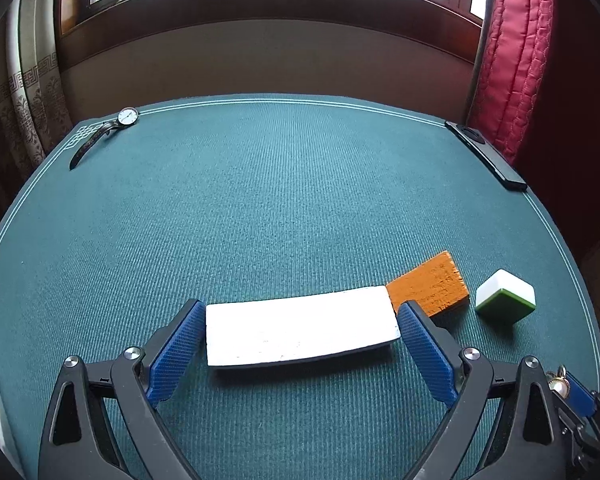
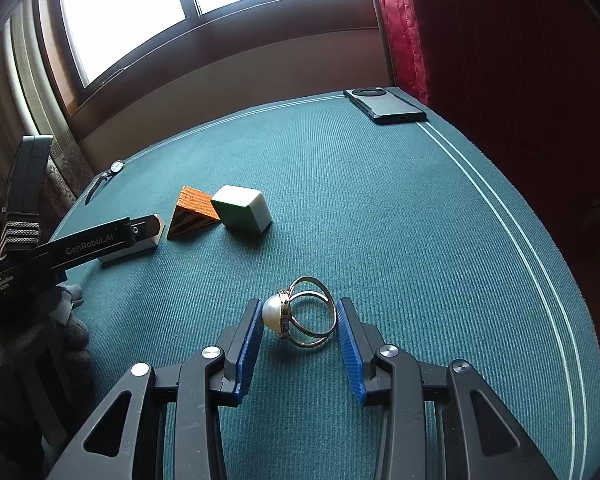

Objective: Organize rigid objects
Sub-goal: 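Move the left tool to the long white block and grasp it, then lift the white block with the left tool while the right tool lifts the ring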

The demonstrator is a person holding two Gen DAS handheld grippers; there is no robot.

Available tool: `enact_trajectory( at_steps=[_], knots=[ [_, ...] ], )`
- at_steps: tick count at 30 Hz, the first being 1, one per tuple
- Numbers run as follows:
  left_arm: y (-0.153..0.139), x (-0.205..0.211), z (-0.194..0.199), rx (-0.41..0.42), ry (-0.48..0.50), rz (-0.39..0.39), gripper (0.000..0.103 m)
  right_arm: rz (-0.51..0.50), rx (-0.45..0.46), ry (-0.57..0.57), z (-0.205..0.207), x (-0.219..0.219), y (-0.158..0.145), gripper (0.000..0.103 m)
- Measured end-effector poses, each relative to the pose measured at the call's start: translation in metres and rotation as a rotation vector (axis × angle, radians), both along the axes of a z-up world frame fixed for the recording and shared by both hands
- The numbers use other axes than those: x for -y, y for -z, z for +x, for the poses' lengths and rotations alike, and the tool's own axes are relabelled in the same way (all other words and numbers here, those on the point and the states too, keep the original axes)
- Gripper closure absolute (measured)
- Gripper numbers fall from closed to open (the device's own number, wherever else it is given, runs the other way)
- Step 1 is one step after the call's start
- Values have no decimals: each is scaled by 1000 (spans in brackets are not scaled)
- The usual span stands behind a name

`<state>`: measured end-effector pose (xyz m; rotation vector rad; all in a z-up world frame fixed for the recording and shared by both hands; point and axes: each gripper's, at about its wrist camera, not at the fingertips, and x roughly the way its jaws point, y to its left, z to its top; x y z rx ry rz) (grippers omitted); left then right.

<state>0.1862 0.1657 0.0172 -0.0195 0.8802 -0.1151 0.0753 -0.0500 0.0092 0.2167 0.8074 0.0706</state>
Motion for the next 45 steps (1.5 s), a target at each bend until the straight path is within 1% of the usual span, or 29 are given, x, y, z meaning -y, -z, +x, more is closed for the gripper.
enact_trajectory(
  at_steps=[8,14,17,20,27,38,45],
  knots=[
    [4,10,3,-13,14,74,5,1,0,1,0,0,0,63],
    [3,8,2,-13,38,67,6,2,1,1,0,0,0,63],
    [3,6,0,-6,34,56,8,2,1,1,0,1,0,63],
    [2,6,-5,-2,32,54,8,3,1,1,0,0,0,63],
    [0,-4,-22,24,-12,34,8,9,2,0,0,-2,0,63],
    [-9,-13,-64,93,-24,91,8,9,3,0,0,-1,0,63],
    [-15,-25,-88,124,-32,106,8,8,3,0,0,-1,0,63]
  ],
)
